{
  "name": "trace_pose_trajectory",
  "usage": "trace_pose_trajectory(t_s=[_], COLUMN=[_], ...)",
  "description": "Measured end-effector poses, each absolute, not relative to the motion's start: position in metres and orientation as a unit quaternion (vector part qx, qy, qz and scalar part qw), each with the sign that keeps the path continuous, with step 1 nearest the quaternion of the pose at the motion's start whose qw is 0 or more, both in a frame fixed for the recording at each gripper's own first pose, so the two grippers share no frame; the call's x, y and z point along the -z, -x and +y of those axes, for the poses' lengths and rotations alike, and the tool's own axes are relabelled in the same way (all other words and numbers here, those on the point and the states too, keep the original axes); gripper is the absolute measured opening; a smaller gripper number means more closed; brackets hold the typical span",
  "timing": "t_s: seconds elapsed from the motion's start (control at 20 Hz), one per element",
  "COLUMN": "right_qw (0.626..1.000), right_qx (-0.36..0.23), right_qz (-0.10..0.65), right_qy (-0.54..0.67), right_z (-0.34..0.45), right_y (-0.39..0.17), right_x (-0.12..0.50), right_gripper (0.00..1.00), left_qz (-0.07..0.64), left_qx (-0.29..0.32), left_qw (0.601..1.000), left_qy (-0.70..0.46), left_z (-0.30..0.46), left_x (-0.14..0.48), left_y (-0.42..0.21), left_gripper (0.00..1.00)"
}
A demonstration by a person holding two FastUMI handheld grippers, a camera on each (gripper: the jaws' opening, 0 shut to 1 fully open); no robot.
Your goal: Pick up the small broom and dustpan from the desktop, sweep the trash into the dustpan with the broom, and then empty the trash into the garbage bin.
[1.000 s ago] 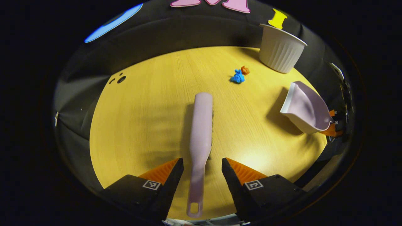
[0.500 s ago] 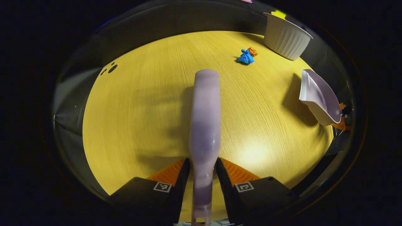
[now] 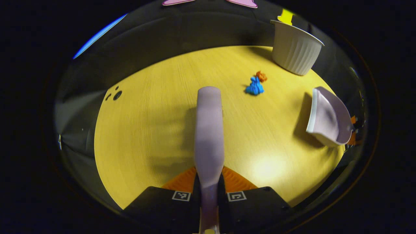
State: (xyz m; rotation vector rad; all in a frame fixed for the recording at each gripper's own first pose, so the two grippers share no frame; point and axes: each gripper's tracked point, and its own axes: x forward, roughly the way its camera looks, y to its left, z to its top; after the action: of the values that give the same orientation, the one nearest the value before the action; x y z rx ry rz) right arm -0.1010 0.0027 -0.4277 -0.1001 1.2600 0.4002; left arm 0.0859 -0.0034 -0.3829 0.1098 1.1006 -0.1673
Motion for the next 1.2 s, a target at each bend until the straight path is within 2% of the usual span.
trace_pose_trajectory(t_s=[0.1,0.15,0.2,0.25,0.55,0.8,1.2], right_qw=[0.778,0.771,0.765,0.76,0.741,0.74,0.742], right_qx=[-0.195,-0.198,-0.195,-0.194,-0.204,-0.211,-0.218], right_qz=[0.596,0.604,0.611,0.618,0.635,0.633,0.628], right_qy=[0.041,0.045,0.053,0.059,0.078,0.081,0.084], right_z=[0.0,-0.003,-0.006,-0.01,-0.02,-0.021,-0.019], right_y=[0.102,0.102,0.102,0.101,0.093,0.087,0.084], right_x=[0.426,0.426,0.428,0.428,0.433,0.435,0.44], right_gripper=[0.36,0.4,0.33,0.37,0.37,0.37,0.36], left_qz=[0.51,0.504,0.502,0.501,0.51,0.521,0.533], left_qx=[0.092,0.103,0.111,0.121,0.164,0.196,0.294], left_qw=[0.851,0.852,0.851,0.849,0.83,0.814,0.786], left_qy=[-0.082,-0.098,-0.108,-0.115,-0.155,-0.165,-0.11], left_z=[-0.011,-0.018,-0.024,-0.032,-0.078,-0.105,-0.163], left_x=[0.375,0.372,0.371,0.371,0.393,0.406,0.389], left_y=[-0.122,-0.141,-0.152,-0.162,-0.204,-0.212,-0.177], left_gripper=[0.26,0.24,0.27,0.27,0.27,0.27,0.27])
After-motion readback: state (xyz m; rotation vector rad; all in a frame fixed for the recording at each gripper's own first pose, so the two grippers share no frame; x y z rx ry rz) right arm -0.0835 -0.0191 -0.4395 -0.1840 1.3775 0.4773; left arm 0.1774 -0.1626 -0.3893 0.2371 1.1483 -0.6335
